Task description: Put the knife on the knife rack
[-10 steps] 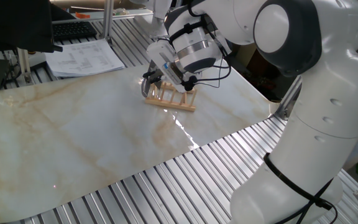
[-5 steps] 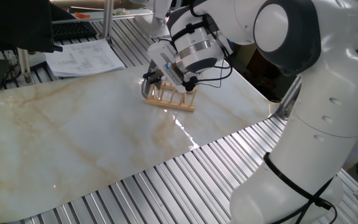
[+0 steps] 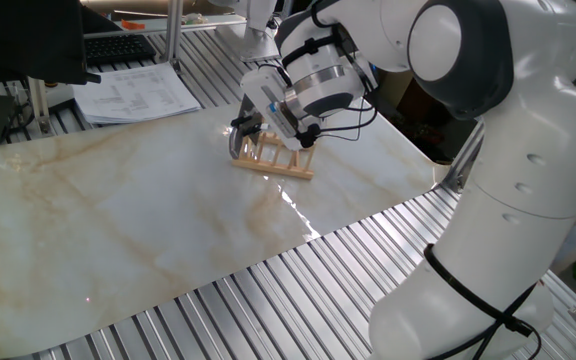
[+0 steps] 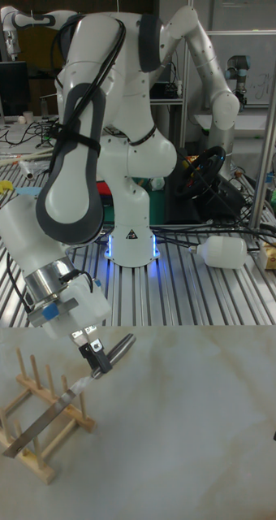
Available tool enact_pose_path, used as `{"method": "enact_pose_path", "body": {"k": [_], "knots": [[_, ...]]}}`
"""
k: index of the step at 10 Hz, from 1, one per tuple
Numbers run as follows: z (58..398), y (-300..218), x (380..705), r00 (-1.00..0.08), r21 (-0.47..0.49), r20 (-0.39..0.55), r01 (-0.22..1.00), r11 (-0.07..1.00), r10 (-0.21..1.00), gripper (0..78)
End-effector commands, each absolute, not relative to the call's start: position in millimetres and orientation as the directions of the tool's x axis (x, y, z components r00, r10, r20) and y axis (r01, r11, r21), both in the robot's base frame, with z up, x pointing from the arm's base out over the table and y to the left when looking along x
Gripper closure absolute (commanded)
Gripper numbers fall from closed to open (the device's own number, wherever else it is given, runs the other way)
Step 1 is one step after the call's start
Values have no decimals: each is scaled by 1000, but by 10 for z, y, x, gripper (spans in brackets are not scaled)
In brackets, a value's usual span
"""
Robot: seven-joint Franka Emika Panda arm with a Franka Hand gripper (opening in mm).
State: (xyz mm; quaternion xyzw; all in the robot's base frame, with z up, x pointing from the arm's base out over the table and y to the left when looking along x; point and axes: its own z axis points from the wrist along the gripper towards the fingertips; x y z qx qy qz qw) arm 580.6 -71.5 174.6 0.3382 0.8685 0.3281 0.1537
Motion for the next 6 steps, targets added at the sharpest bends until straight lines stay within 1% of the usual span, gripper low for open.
{"method": "enact_pose_path", "body": {"k": [1,6], "knots": [[1760,-733,5823,-740,686,-44,467,559,672,756],[1759,-732,5823,-758,693,-35,451,562,651,756]]}}
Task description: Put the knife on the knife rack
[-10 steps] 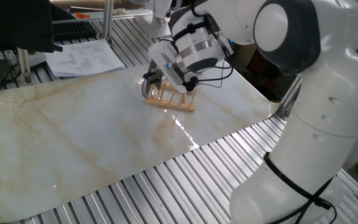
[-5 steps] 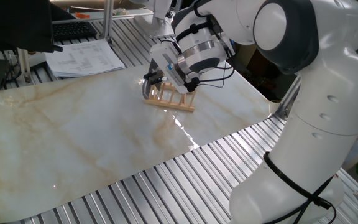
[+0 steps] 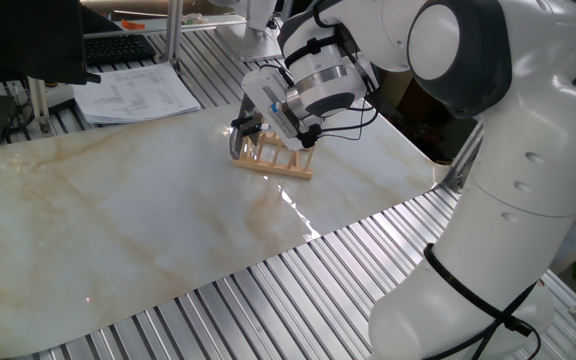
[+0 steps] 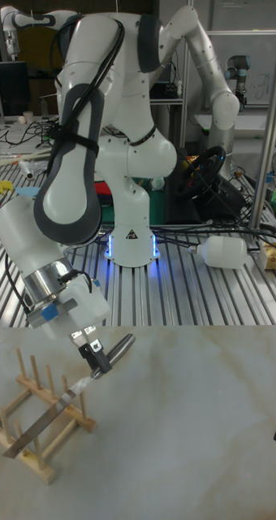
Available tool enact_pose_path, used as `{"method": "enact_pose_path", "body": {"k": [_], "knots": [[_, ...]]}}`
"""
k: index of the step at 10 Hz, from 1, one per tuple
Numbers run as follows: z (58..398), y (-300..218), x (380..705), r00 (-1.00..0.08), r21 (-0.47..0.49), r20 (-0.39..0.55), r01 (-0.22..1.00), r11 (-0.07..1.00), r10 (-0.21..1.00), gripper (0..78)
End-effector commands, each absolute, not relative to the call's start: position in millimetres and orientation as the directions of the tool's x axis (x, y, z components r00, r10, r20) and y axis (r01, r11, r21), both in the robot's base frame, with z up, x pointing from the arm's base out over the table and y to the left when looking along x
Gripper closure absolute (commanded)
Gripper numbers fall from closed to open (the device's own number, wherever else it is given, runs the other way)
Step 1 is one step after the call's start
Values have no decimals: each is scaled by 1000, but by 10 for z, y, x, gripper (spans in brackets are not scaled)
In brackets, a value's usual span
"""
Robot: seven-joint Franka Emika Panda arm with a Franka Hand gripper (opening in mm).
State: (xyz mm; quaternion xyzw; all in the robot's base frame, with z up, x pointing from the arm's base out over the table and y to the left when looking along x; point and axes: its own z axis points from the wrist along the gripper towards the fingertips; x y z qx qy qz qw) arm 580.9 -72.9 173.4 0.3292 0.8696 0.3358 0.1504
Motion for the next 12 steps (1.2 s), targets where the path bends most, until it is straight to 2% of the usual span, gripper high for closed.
{"method": "enact_pose_path", "body": {"k": [1,12], "knots": [[1758,-732,5824,-770,696,-27,443,565,637,756],[1754,-730,5829,-816,707,33,427,563,577,756]]}}
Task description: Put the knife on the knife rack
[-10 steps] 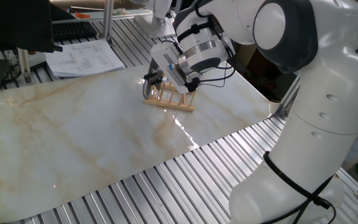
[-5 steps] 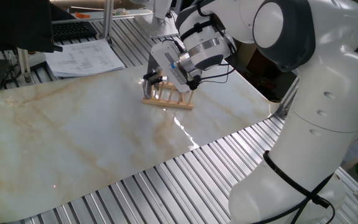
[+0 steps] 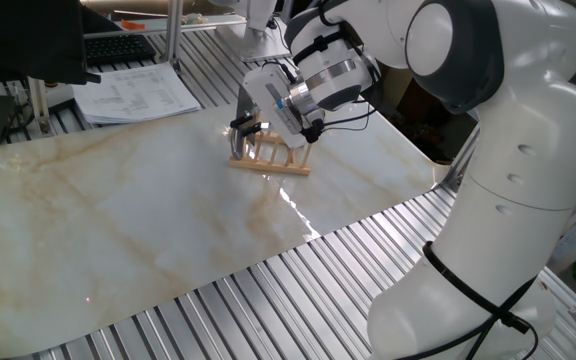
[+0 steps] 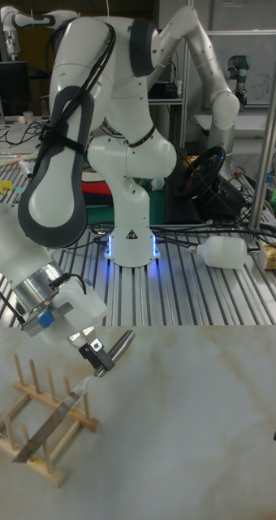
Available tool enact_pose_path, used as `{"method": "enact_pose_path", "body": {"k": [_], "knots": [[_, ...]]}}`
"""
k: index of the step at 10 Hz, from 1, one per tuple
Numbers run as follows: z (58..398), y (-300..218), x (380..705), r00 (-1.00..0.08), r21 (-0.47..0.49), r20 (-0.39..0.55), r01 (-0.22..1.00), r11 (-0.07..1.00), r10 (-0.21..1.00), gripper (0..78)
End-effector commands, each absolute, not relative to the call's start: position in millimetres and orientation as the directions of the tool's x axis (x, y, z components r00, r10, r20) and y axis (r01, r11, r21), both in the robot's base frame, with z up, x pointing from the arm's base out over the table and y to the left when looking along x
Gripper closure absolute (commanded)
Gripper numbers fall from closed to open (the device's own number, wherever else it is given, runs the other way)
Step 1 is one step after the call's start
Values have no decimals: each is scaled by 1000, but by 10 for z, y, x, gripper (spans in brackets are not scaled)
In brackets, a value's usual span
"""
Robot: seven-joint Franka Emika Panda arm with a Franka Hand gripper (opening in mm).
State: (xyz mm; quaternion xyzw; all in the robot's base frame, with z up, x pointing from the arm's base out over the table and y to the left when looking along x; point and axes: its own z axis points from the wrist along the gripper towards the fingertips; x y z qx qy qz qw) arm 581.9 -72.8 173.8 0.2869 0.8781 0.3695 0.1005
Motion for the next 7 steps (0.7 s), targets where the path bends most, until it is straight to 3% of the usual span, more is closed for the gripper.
{"method": "enact_pose_path", "body": {"k": [1,7], "knots": [[1755,-731,5830,-817,707,35,427,564,575,756],[1765,-743,5840,-804,694,39,449,562,594,756]]}}
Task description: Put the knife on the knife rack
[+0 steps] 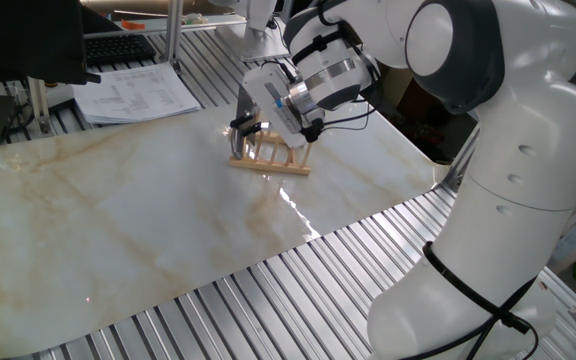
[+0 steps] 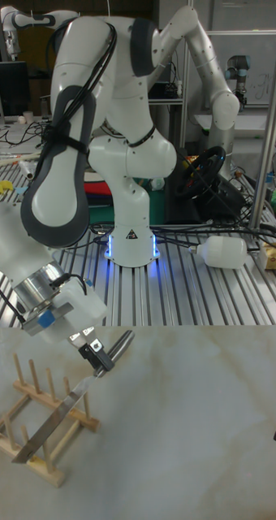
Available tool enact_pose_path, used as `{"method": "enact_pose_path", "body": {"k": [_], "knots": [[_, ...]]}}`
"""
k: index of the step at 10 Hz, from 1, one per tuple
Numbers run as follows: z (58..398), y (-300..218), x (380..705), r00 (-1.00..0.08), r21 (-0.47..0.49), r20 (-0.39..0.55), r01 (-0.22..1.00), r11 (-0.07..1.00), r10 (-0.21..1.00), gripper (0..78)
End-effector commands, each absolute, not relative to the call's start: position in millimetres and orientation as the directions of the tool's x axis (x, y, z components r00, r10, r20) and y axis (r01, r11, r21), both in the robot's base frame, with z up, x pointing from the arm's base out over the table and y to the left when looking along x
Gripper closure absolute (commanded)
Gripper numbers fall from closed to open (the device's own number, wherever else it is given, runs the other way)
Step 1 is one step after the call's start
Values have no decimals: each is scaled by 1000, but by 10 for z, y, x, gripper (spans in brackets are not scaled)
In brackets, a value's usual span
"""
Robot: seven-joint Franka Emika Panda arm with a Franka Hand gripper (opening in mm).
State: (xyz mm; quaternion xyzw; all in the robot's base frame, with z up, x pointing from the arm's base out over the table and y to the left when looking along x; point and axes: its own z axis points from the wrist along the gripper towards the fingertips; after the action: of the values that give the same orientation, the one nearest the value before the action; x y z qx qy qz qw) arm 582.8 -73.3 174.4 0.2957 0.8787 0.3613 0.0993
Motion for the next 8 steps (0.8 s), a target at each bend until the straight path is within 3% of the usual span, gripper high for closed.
{"method": "enact_pose_path", "body": {"k": [1,8], "knots": [[1766,-744,5841,-802,694,41,451,560,596,756],[1789,-773,5863,-785,688,59,479,545,616,756]]}}
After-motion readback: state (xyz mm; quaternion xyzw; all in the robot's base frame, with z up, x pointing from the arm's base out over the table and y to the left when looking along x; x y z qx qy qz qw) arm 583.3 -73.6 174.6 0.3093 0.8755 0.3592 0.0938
